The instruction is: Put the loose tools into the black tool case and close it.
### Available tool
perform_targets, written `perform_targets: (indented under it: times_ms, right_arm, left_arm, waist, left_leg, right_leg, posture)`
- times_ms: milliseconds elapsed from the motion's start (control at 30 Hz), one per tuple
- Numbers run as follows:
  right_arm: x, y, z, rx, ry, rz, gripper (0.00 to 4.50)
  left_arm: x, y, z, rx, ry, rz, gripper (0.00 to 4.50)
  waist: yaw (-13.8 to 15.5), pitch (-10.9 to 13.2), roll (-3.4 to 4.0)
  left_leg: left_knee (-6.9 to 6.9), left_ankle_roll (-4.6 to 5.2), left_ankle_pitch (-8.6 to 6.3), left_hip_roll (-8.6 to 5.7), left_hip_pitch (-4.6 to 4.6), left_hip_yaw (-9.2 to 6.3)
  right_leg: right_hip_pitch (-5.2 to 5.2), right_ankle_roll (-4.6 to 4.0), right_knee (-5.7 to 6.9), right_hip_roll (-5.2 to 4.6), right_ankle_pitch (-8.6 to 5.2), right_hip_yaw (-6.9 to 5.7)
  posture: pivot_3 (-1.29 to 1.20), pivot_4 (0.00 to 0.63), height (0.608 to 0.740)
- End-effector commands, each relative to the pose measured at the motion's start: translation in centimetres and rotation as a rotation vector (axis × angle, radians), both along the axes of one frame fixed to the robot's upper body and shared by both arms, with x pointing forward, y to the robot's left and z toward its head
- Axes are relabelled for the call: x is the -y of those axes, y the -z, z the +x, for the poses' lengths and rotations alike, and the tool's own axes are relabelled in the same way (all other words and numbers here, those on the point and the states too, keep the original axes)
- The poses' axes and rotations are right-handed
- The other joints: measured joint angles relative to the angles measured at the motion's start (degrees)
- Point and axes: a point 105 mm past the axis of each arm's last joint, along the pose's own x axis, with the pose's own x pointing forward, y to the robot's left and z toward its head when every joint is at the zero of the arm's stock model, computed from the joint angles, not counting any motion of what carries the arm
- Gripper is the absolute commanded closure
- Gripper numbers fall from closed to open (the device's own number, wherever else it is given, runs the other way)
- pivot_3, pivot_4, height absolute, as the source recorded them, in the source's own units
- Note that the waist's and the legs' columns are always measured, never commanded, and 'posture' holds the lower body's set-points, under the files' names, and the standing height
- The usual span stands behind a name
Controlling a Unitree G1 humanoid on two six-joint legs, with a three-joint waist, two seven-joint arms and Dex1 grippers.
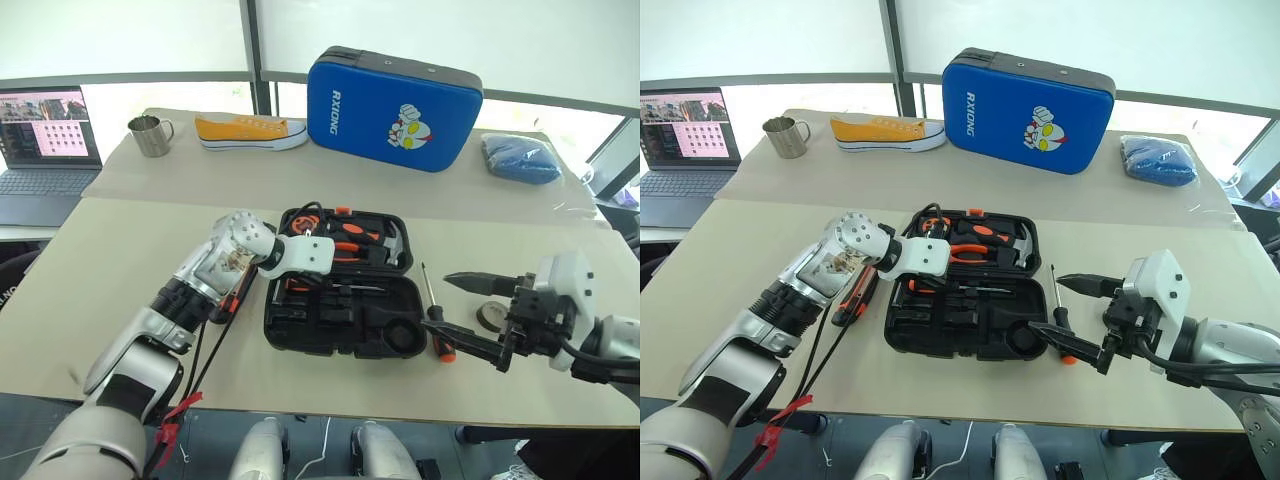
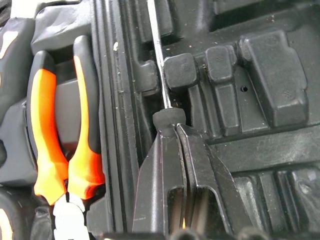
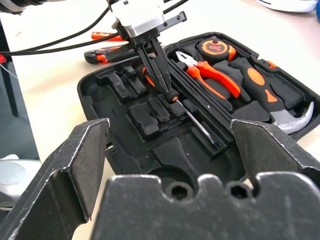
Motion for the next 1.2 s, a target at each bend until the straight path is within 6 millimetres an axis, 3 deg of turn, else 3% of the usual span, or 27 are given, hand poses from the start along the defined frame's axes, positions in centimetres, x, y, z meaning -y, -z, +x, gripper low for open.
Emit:
perform_targets:
  times_ms: [33,133,233,333,467,567,1033,1133,1200]
  right_arm:
    - [1.5,0.1,0.0,0.039,0.119,-0.032,0.0]
    - [3.7,1.6,-1.0,-0.019,0.267,-0.039,0.0]
    - [5.4,2.7,-2.7,-0.081,0.408,0.007,0.0]
    - [5.4,3.8,-3.8,-0.122,0.523,0.054,0.0]
    - [3.8,6.0,-4.3,-0.182,0.586,0.053,0.0]
    - [3.1,7.8,-3.6,-0.216,0.653,0.054,0.0]
    - [3.3,11.2,1.1,-0.194,0.668,-0.053,0.0]
    - [3.3,11.8,1.7,-0.184,0.682,-0.066,0.69]
    - [3.4,11.9,1.7,-0.182,0.69,-0.058,1.41]
  left_arm:
    - [-1.8,-3.4,-0.3,-0.097,-0.087,-0.176,4.41]
    - [-3.5,-7.7,-2.9,-0.27,-0.062,-0.387,3.77]
    - [-4.7,-11.0,-5.7,-0.388,0.003,-0.507,2.68]
    - [-5.5,-12.3,-7.9,-0.469,0.053,-0.527,1.46]
    - [-5.4,-12.6,-9.7,-0.49,0.11,-0.491,0.04]
    - [-5.1,-12.9,-10.4,-0.499,0.143,-0.484,0.04]
    - [-4.6,-12.8,-10.1,-0.38,0.135,-0.427,0.04]
    - [-4.7,-12.6,-9.6,-0.337,0.109,-0.414,0.0]
    - [-4.8,-12.4,-9.6,-0.328,0.107,-0.41,0.0]
  waist:
    - [-0.4,0.0,0.0]
    - [-0.6,0.0,0.0]
    - [-0.6,0.0,0.05]
    - [-0.6,0.0,0.1]
    - [-0.7,0.0,0.11]
    - [-0.9,0.0,0.1]
    - [-1.4,0.0,0.13]
    - [-1.7,0.0,0.12]
    - [-1.7,0.0,0.12]
  left_leg:
    - [-0.04,0.0,0.0,0.02,-0.04,-0.03]
    - [-0.07,0.0,0.0,0.04,-0.57,-0.22]
    - [-0.06,0.0,0.01,0.09,-0.82,-0.31]
    - [-0.06,0.0,0.01,0.13,-0.7,-0.32]
    - [-0.05,-0.01,0.01,0.12,-0.41,-0.27]
    - [-0.06,-0.03,0.02,0.1,-0.42,-0.24]
    - [-0.13,-0.04,0.03,0.05,-0.44,-0.13]
    - [-0.13,-0.04,0.03,0.05,-0.43,-0.15]
    - [-0.14,-0.04,0.03,0.05,-0.43,-0.16]
  right_leg:
    - [-0.06,-0.01,0.0,0.01,-0.01,0.0]
    - [-0.77,-0.06,0.22,0.04,-0.03,0.07]
    - [-1.03,-0.08,0.37,0.06,-0.07,0.04]
    - [-0.86,-0.03,0.29,0.02,-0.12,0.05]
    - [-0.63,-0.05,0.31,0.02,-0.15,0.09]
    - [-0.69,-0.12,0.32,0.06,-0.19,0.09]
    - [-0.77,-0.14,0.32,0.11,-0.2,0.16]
    - [-0.76,-0.14,0.32,0.11,-0.2,0.17]
    - [-0.76,-0.14,0.32,0.12,-0.2,0.17]
  posture:
    - [0.0,0.15,0.739]
    - [0.0,0.15,0.739]
    - [0.0,0.15,0.739]
    - [0.0,0.15,0.739]
    - [0.0,0.15,0.739]
    - [0.0,0.15,0.739]
    - [0.0,0.15,0.739]
    - [0.0,0.15,0.739]
    - [0.0,0.15,0.739]
